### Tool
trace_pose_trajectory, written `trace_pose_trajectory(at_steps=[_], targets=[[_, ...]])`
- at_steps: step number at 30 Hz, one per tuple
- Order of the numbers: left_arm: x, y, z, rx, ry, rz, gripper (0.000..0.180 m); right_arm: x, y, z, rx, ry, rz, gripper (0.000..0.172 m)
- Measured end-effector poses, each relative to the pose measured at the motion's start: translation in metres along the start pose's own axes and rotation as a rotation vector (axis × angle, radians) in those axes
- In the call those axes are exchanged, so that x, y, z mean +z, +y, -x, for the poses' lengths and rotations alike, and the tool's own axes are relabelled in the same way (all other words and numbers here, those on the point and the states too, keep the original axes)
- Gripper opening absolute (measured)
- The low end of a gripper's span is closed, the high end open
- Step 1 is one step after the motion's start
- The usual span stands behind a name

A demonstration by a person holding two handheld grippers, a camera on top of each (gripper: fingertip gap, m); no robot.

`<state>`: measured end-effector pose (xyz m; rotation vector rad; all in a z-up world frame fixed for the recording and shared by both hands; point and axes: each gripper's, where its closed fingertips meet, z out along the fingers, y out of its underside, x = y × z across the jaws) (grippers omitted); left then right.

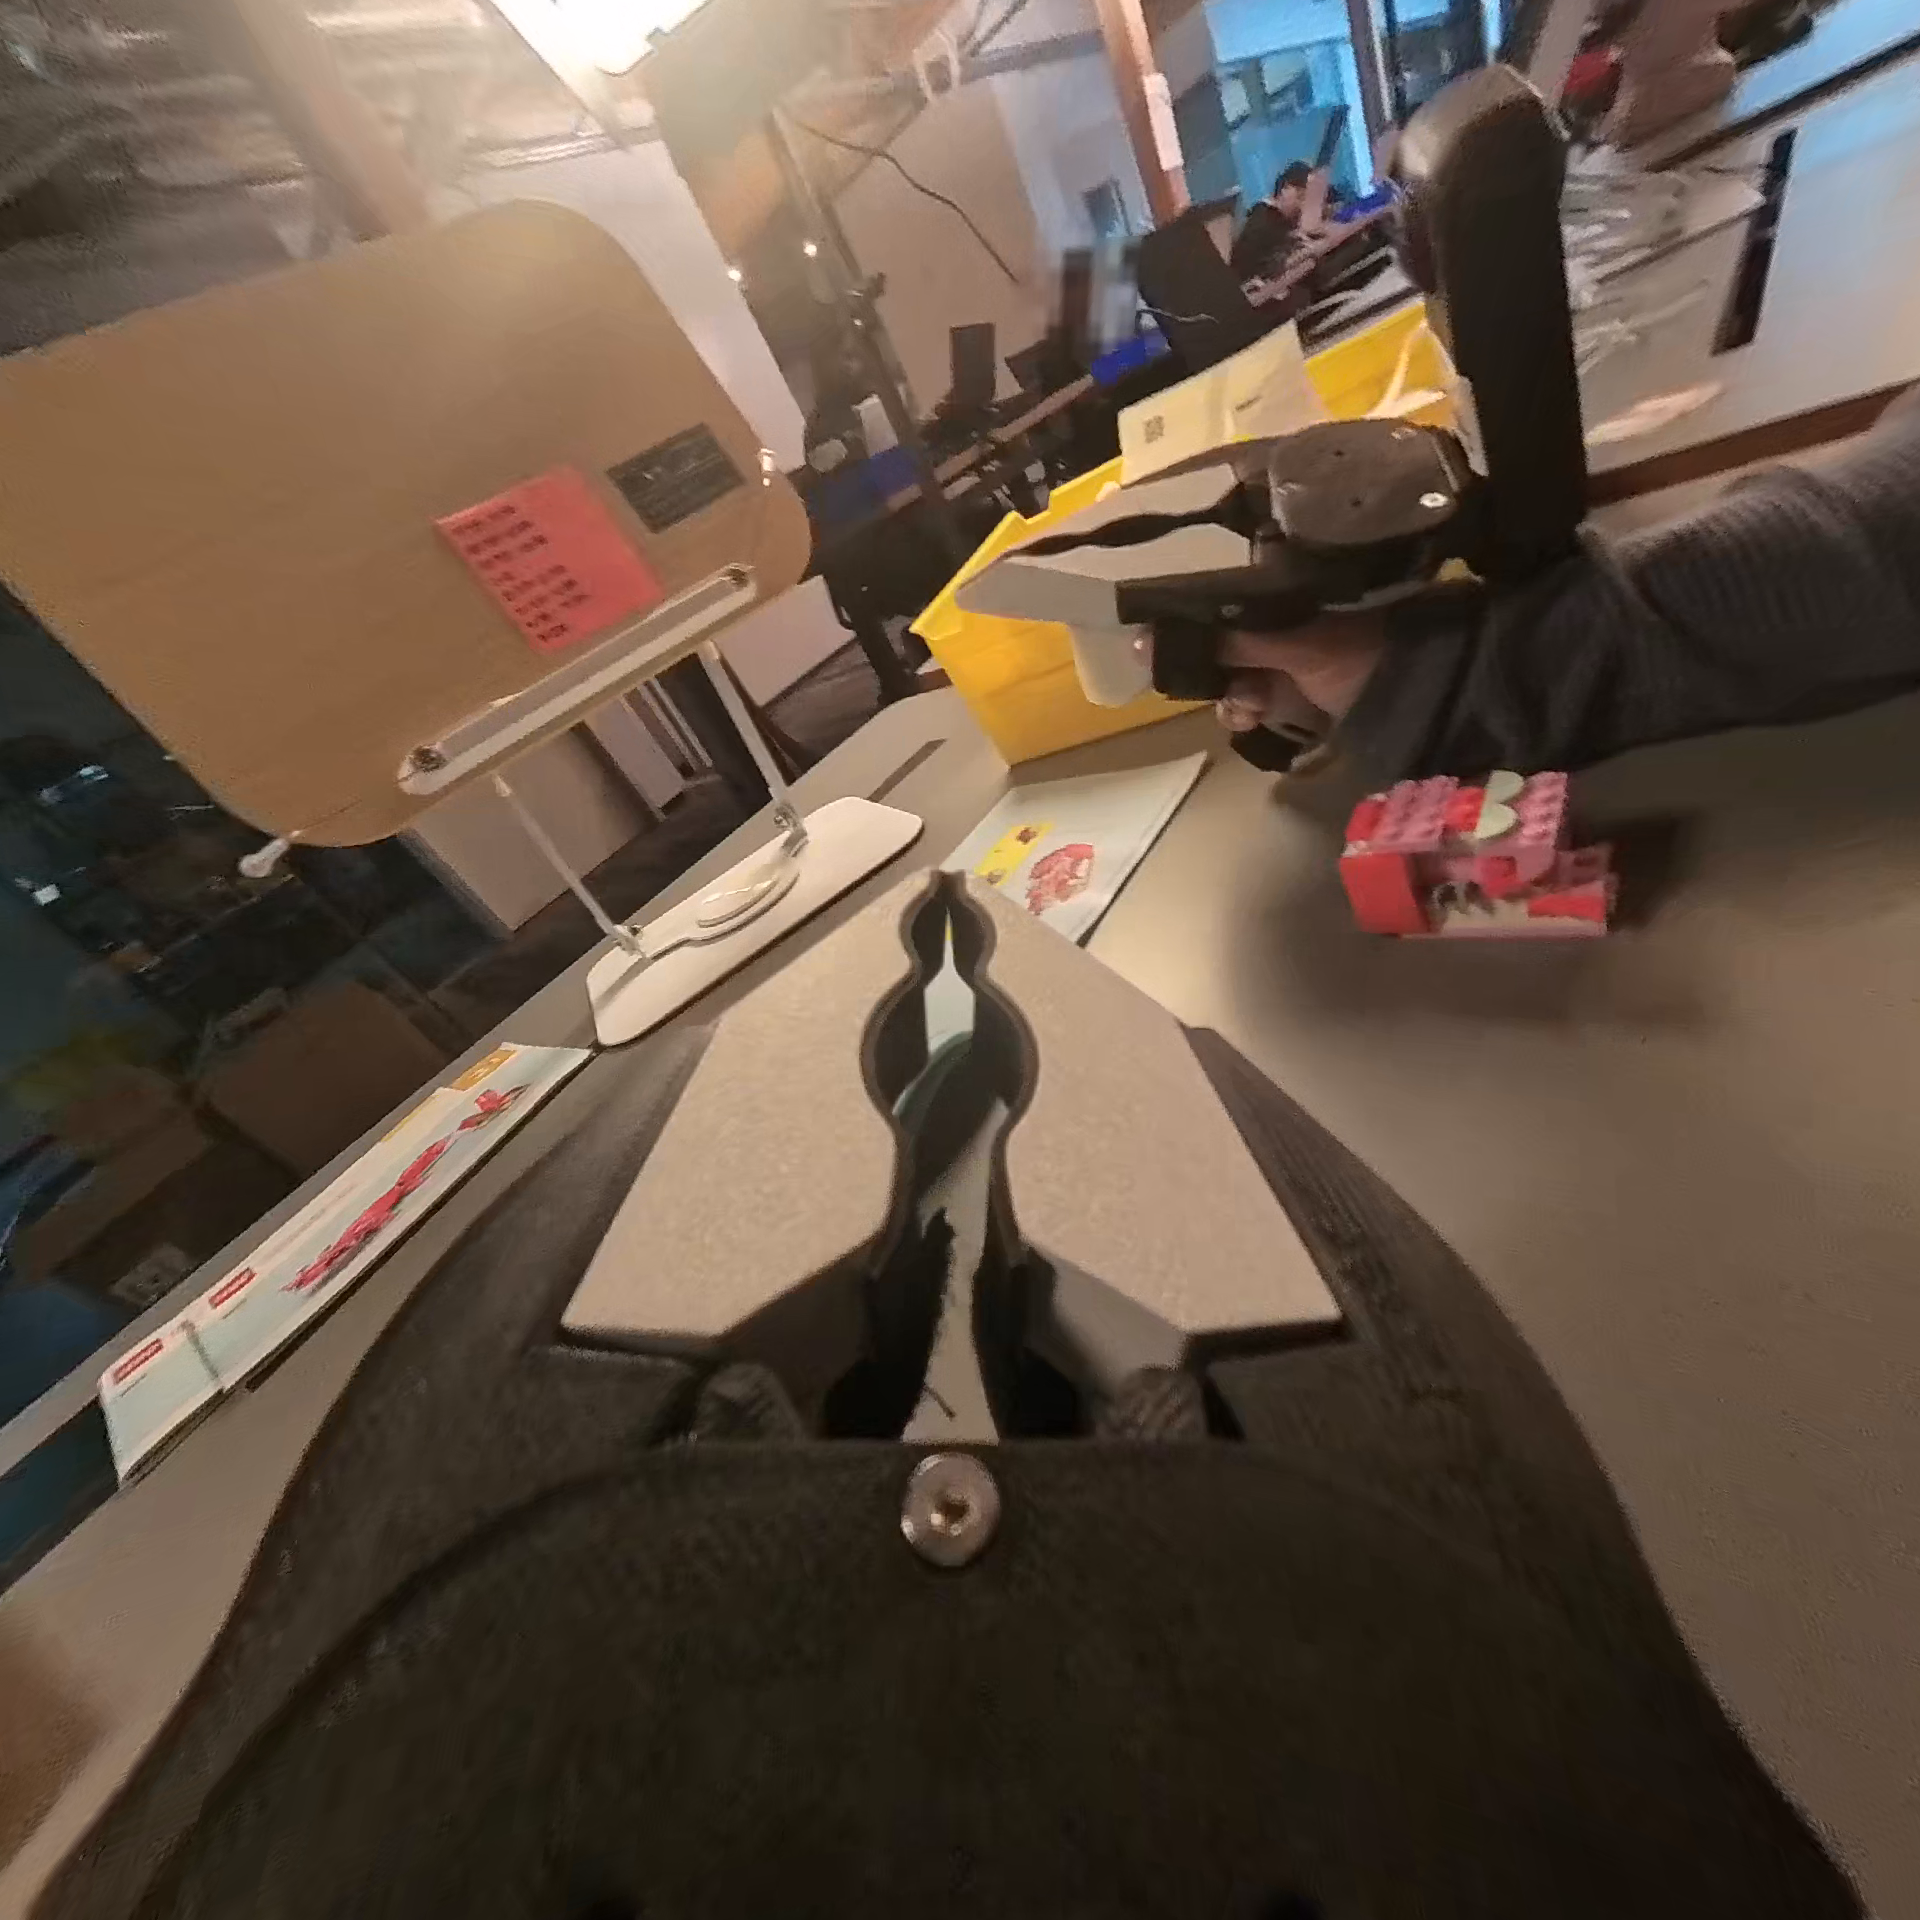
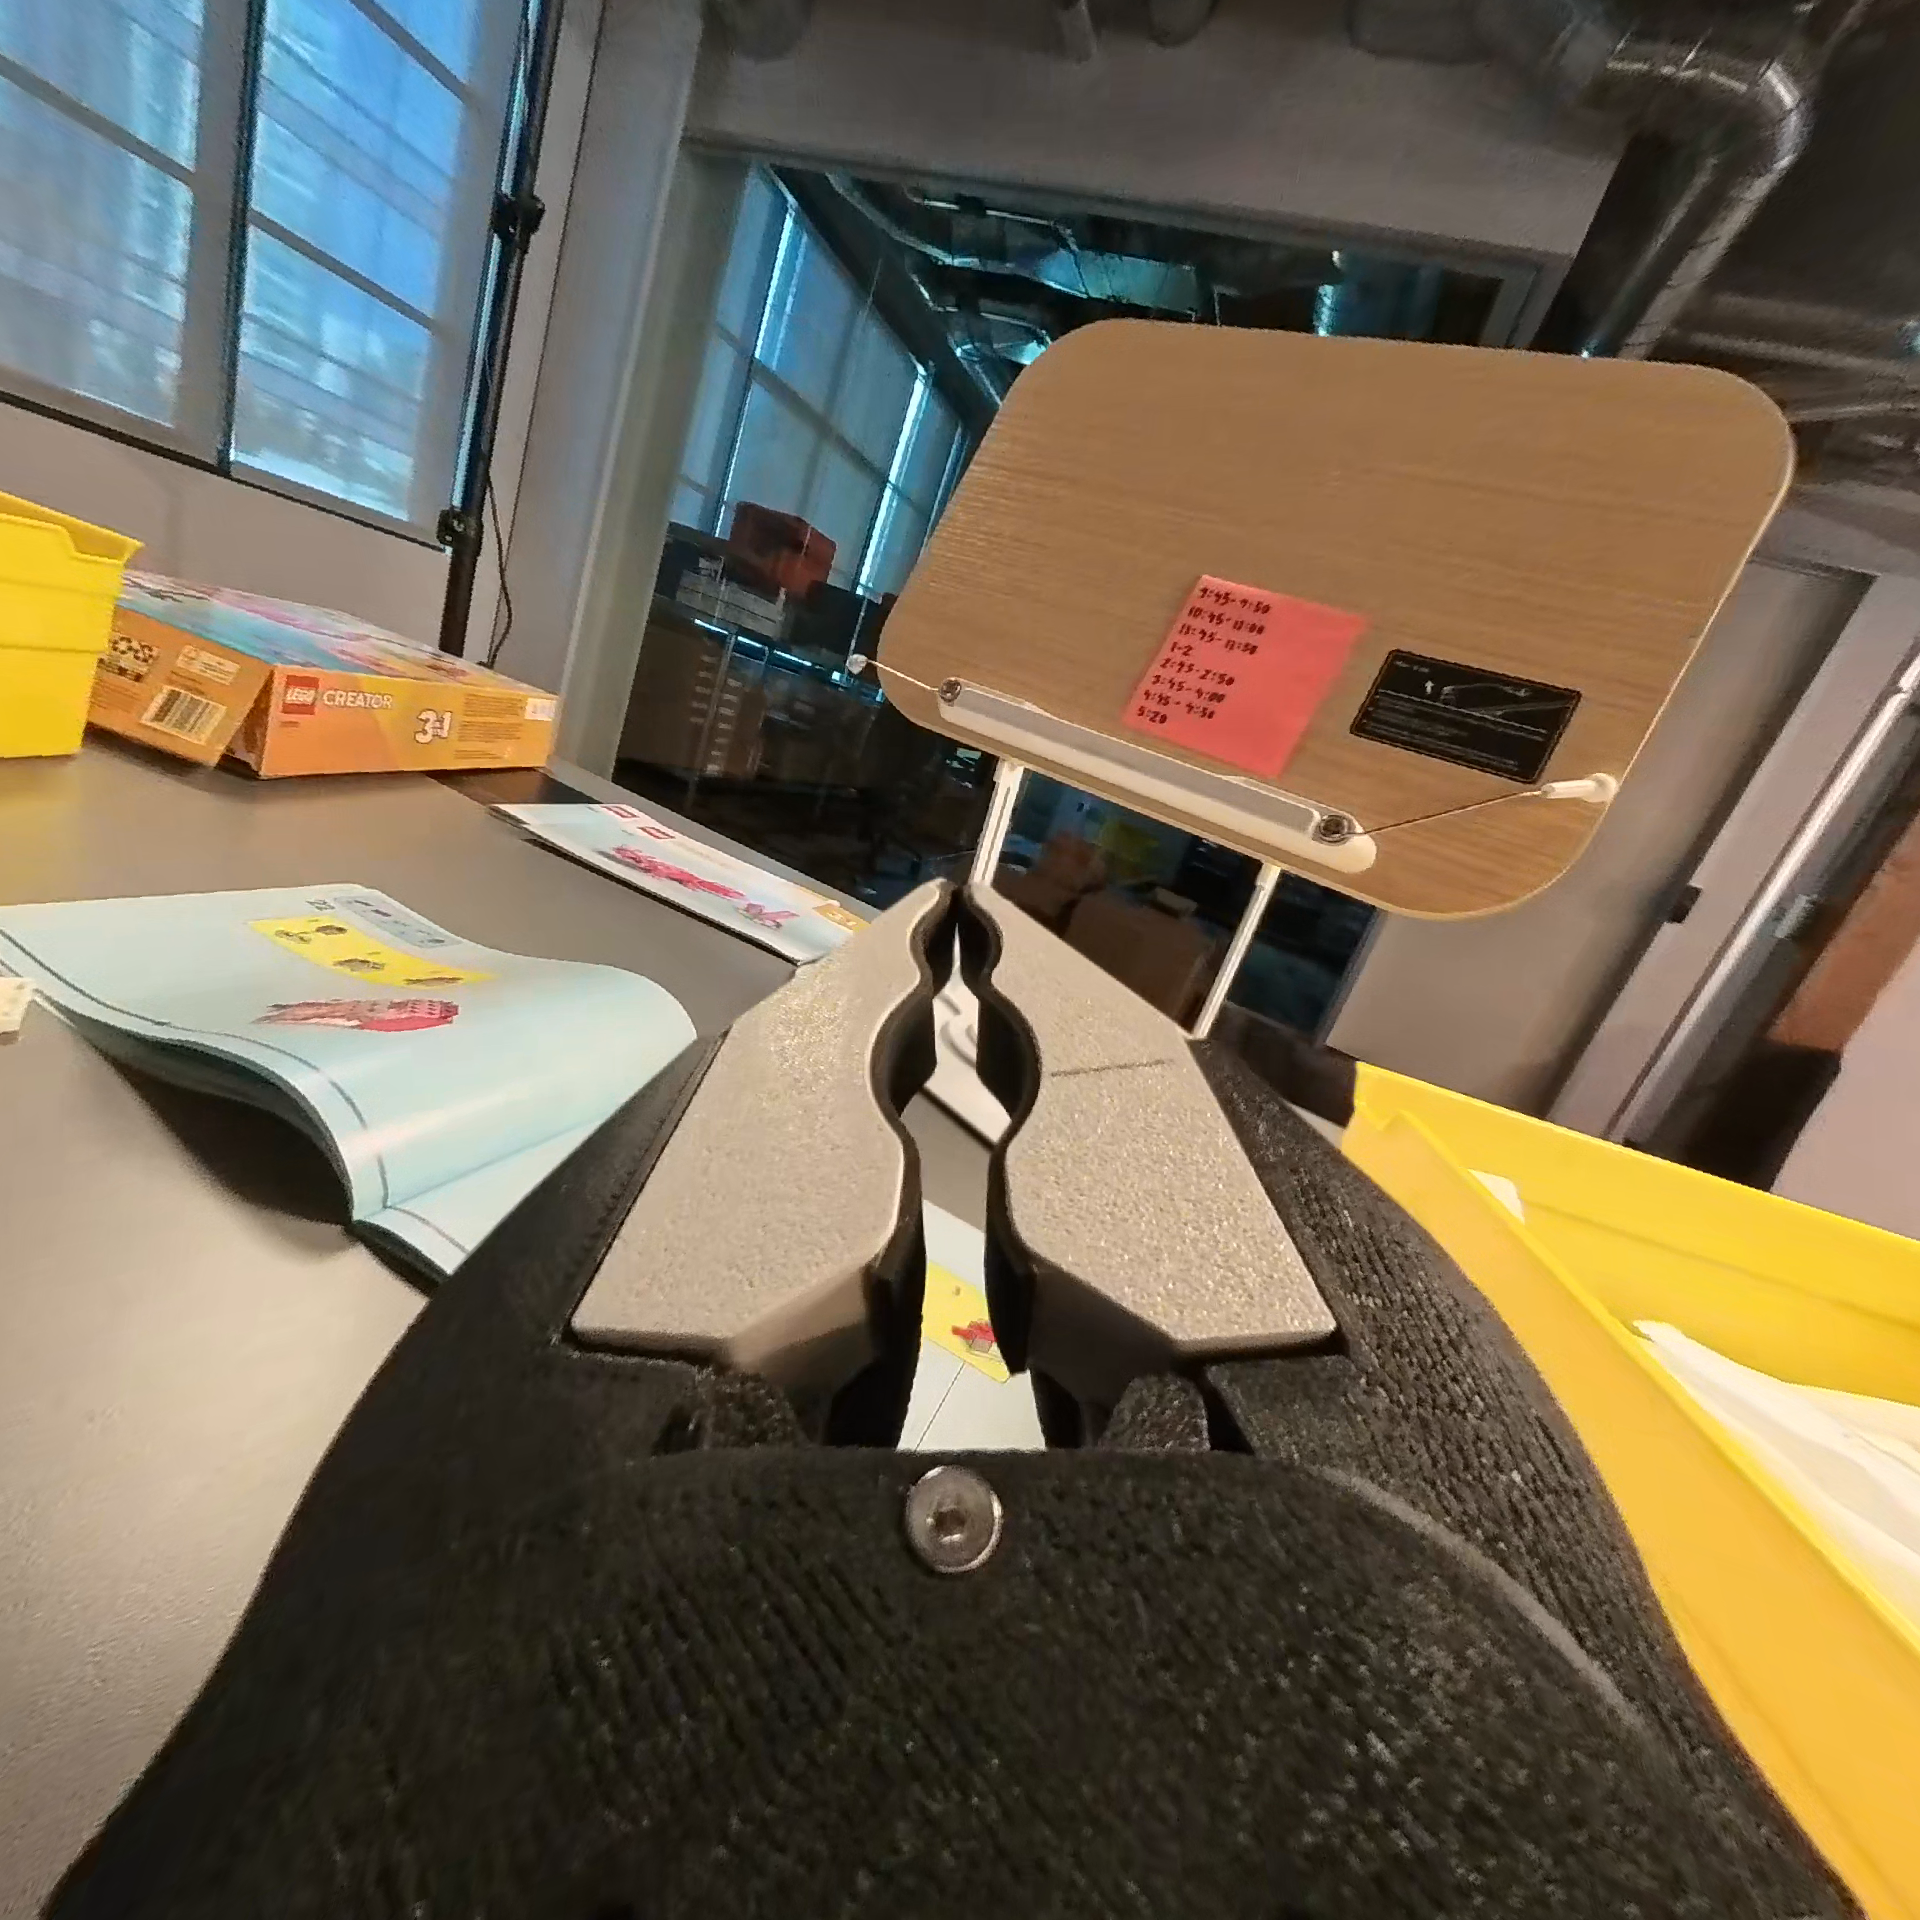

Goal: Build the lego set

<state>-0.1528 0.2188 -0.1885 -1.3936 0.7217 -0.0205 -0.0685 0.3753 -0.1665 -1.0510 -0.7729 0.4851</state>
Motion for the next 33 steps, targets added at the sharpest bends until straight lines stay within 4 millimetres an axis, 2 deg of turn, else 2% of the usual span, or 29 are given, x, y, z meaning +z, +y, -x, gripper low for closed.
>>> trace_pose_trajectory(at_steps=[21, 33], targets=[[-0.0001, -0.0026, -0.0090, 0.097, 0.012, -0.004, 0.000, -0.0004, 0.0046, -0.0046, 0.051, 0.008, 0.018, 0.000], [-0.0020, -0.0072, -0.0074, 0.098, -0.003, -0.033, 0.000, 0.0014, 0.0075, -0.0047, 0.063, 0.009, 0.032, 0.000]])
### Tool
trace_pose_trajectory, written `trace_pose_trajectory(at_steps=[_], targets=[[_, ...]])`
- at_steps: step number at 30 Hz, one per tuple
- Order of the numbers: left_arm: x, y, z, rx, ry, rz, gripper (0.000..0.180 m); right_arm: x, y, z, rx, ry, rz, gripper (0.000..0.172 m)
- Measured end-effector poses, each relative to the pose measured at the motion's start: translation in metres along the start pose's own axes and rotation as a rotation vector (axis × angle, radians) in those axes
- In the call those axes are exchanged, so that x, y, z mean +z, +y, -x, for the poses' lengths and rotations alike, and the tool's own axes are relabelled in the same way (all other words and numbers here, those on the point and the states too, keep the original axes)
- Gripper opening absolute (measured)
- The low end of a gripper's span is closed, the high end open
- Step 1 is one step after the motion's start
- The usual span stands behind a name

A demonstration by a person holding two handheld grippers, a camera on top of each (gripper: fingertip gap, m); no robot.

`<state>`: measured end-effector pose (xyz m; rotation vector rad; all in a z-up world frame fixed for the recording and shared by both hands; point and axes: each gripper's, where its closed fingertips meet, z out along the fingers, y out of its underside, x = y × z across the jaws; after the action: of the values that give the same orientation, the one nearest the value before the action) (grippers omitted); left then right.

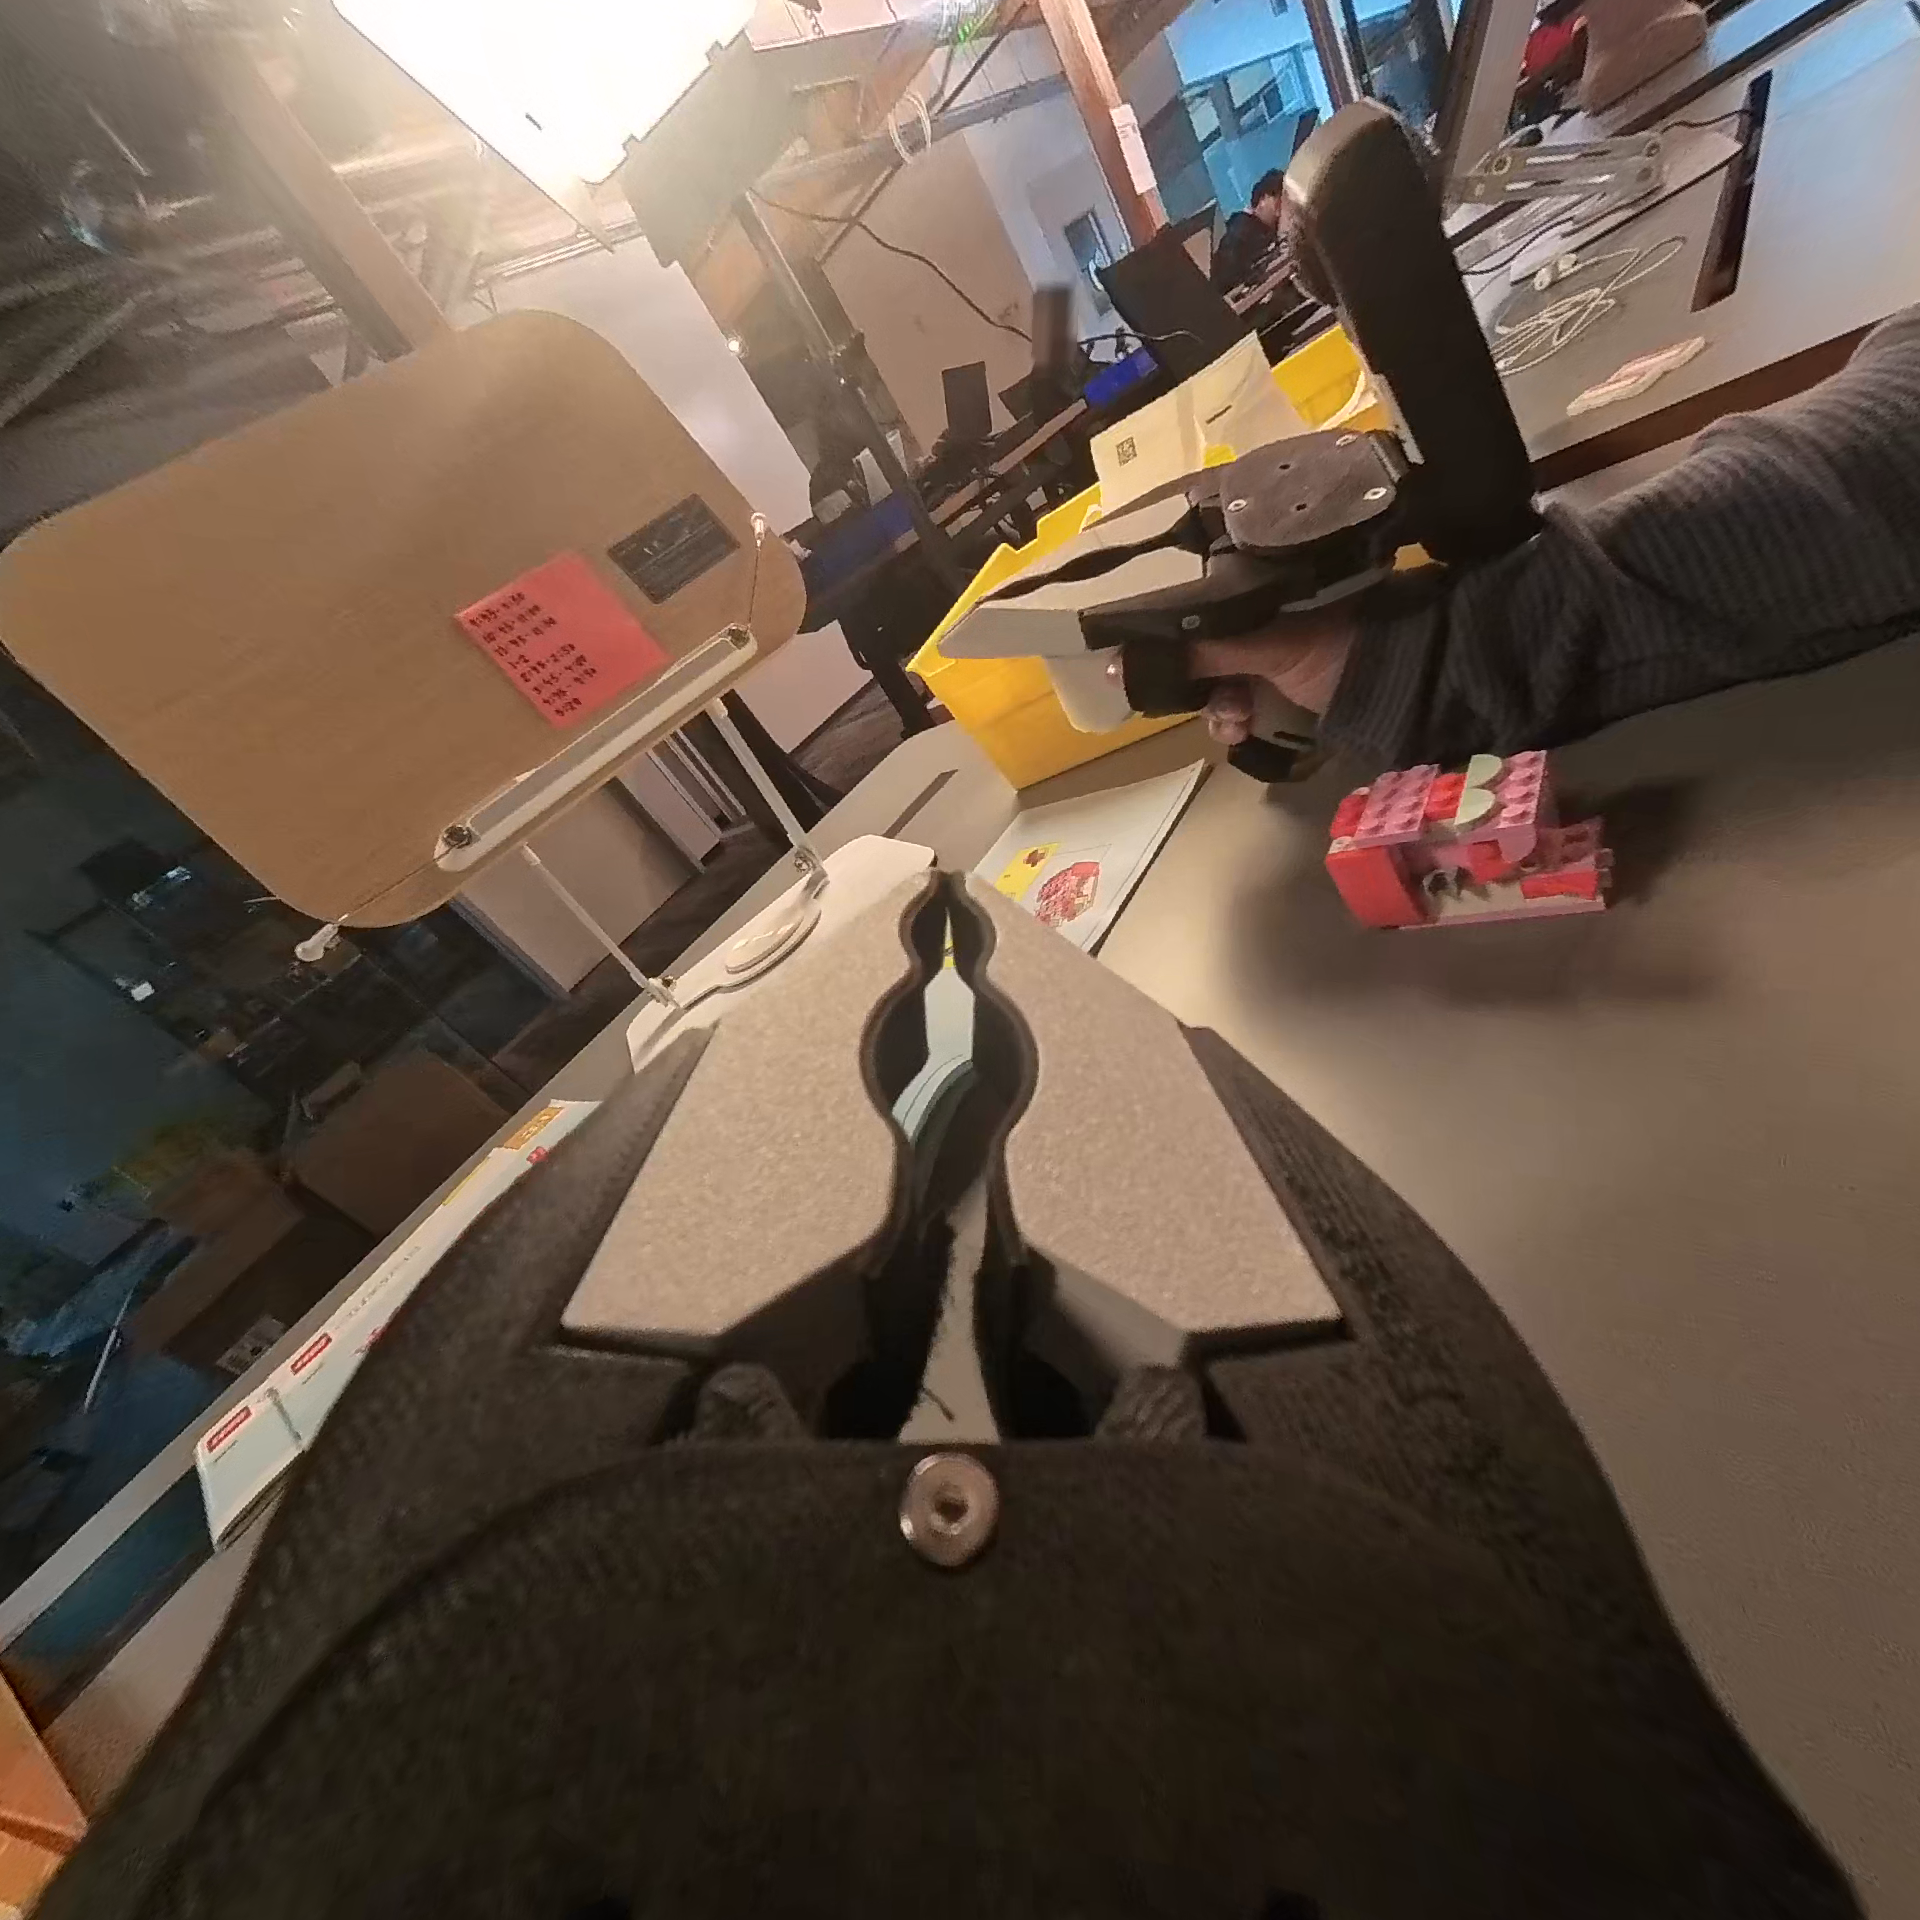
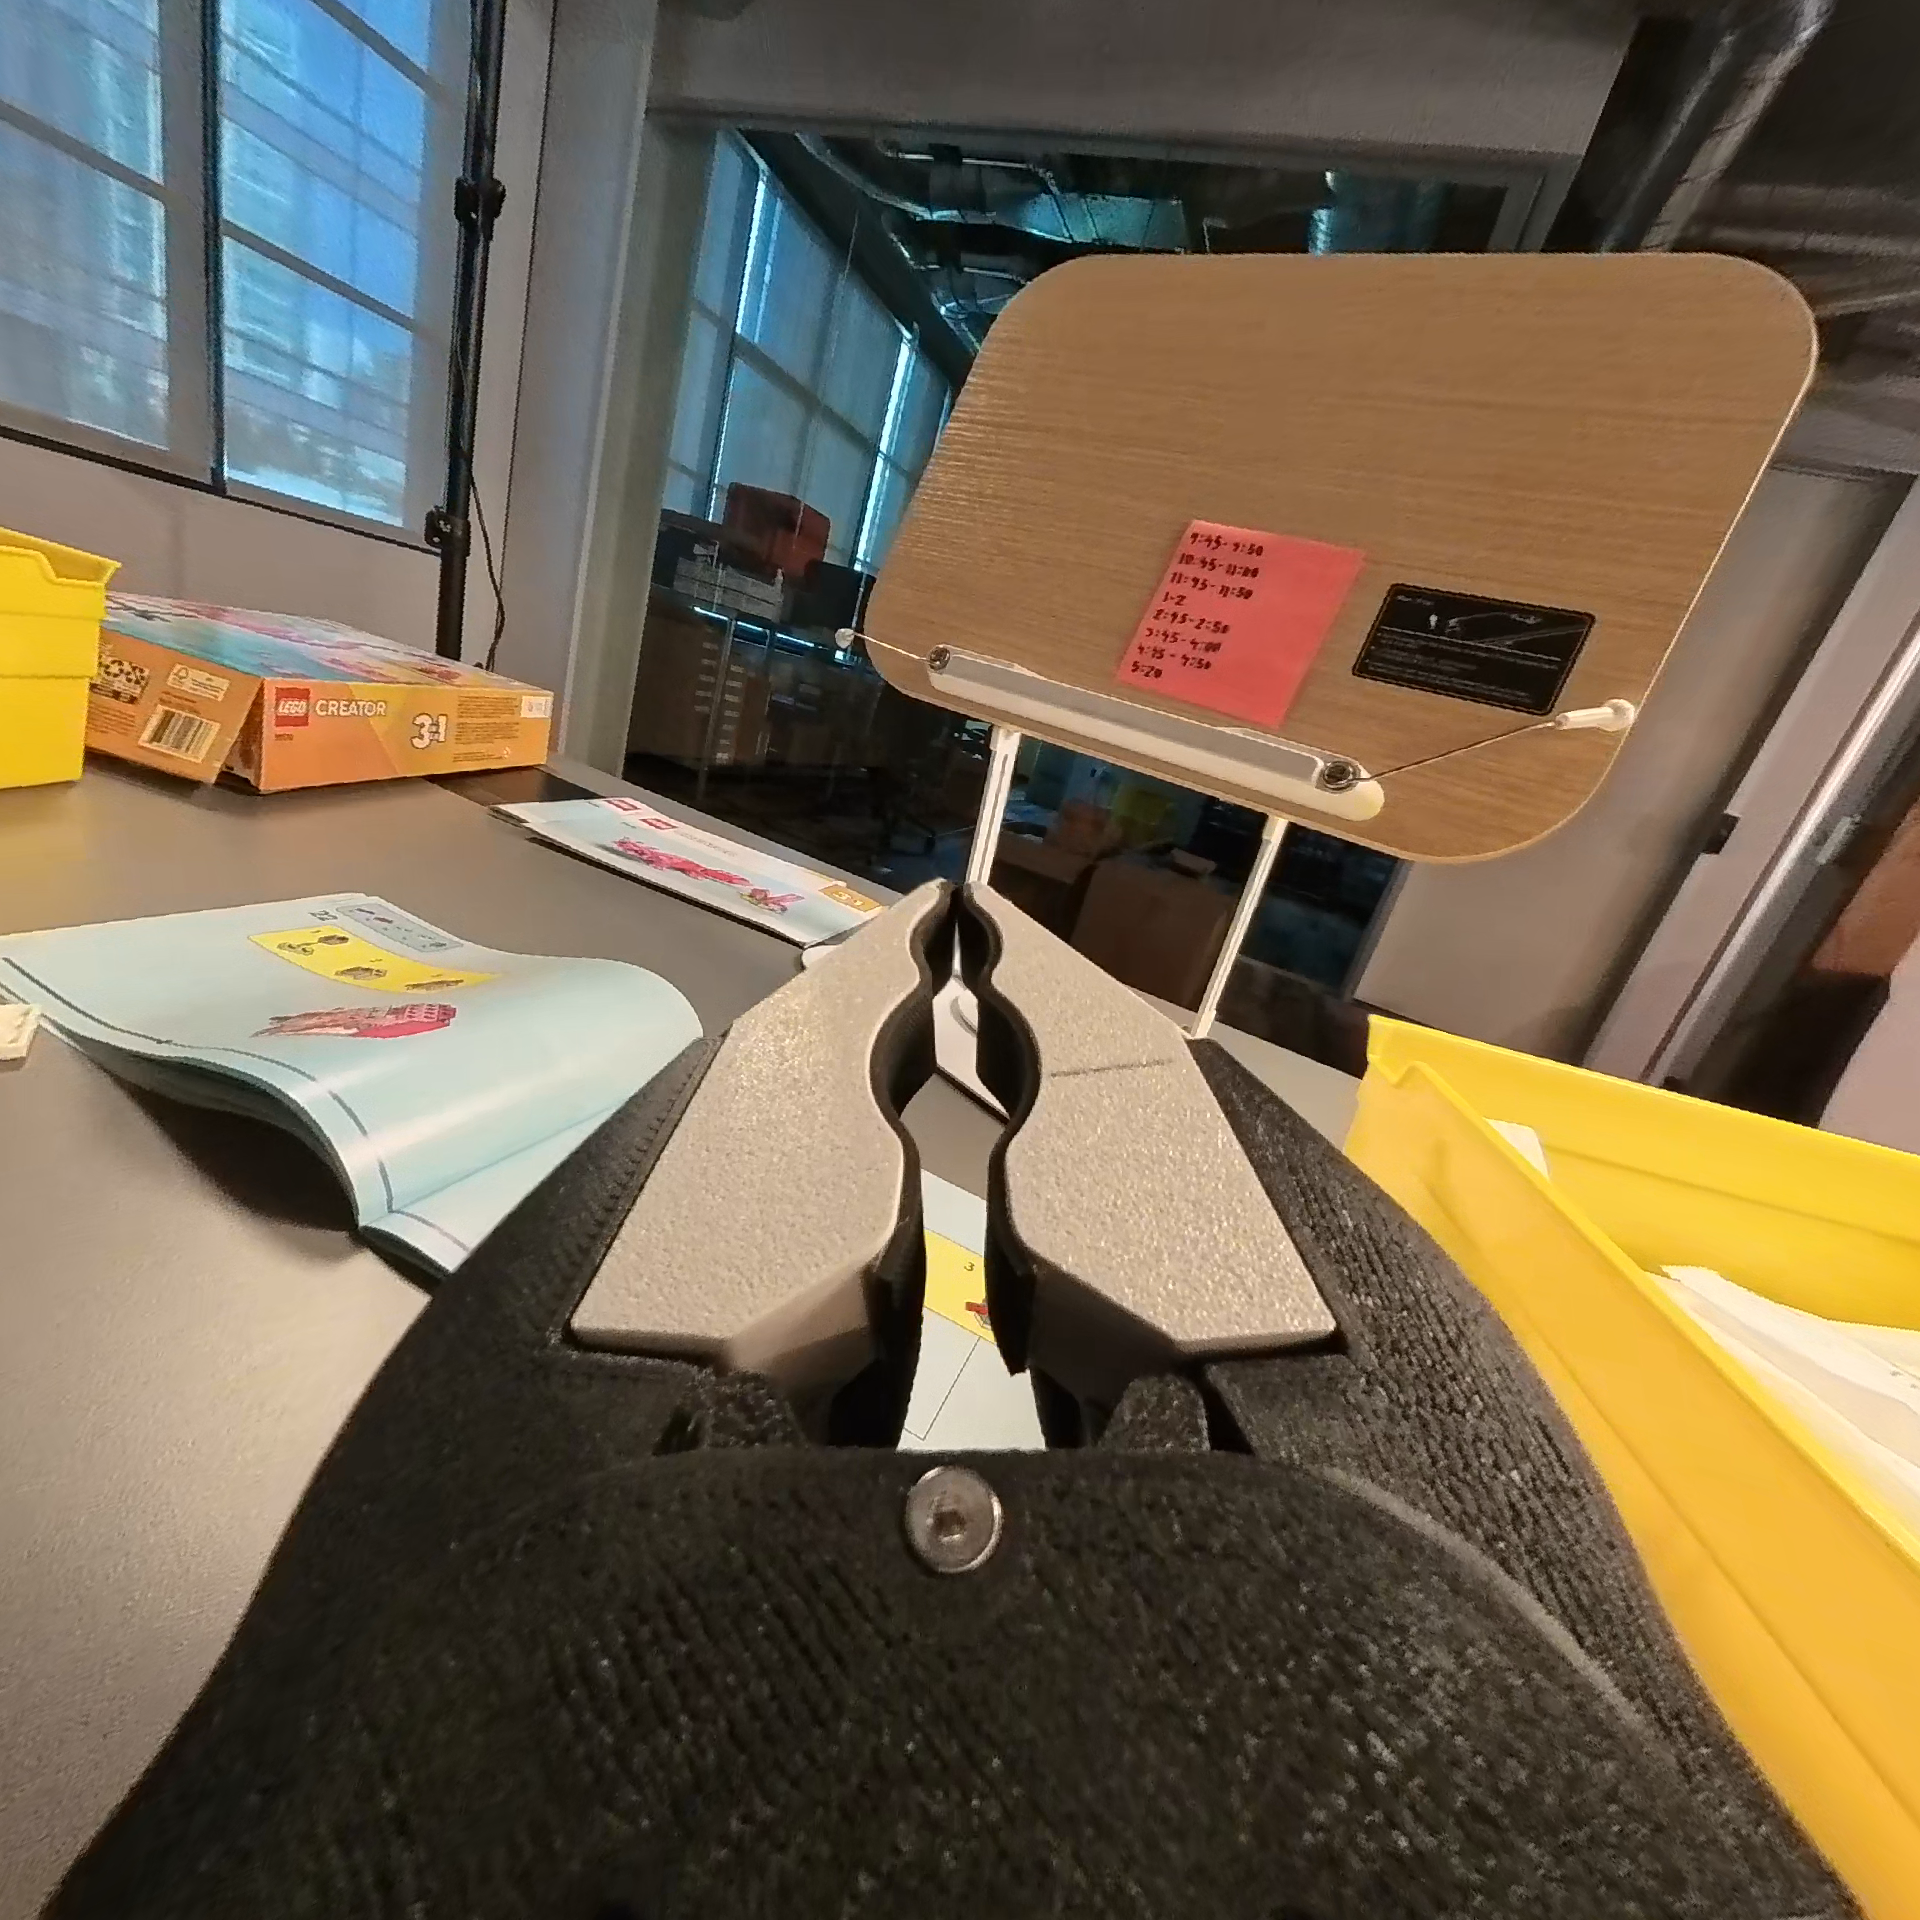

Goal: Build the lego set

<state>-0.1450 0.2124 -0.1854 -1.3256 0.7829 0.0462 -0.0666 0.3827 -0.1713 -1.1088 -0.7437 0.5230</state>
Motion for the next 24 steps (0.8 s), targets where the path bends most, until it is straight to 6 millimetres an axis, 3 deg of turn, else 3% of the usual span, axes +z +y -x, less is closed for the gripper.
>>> trace_pose_trajectory(at_steps=[11, 17, 24], targets=[[0.000, -0.002, -0.002, 0.013, 0.003, -0.006, 0.000, -0.001, 0.000, -0.002, 0.007, 0.008, 0.005, 0.000], [-0.011, -0.017, 0.016, 0.048, -0.124, -0.073, 0.000, -0.001, 0.001, -0.003, 0.010, 0.014, 0.008, 0.000], [-0.010, -0.017, 0.012, 0.031, -0.098, -0.081, 0.000, -0.002, 0.001, -0.002, 0.005, 0.013, 0.009, 0.000]])
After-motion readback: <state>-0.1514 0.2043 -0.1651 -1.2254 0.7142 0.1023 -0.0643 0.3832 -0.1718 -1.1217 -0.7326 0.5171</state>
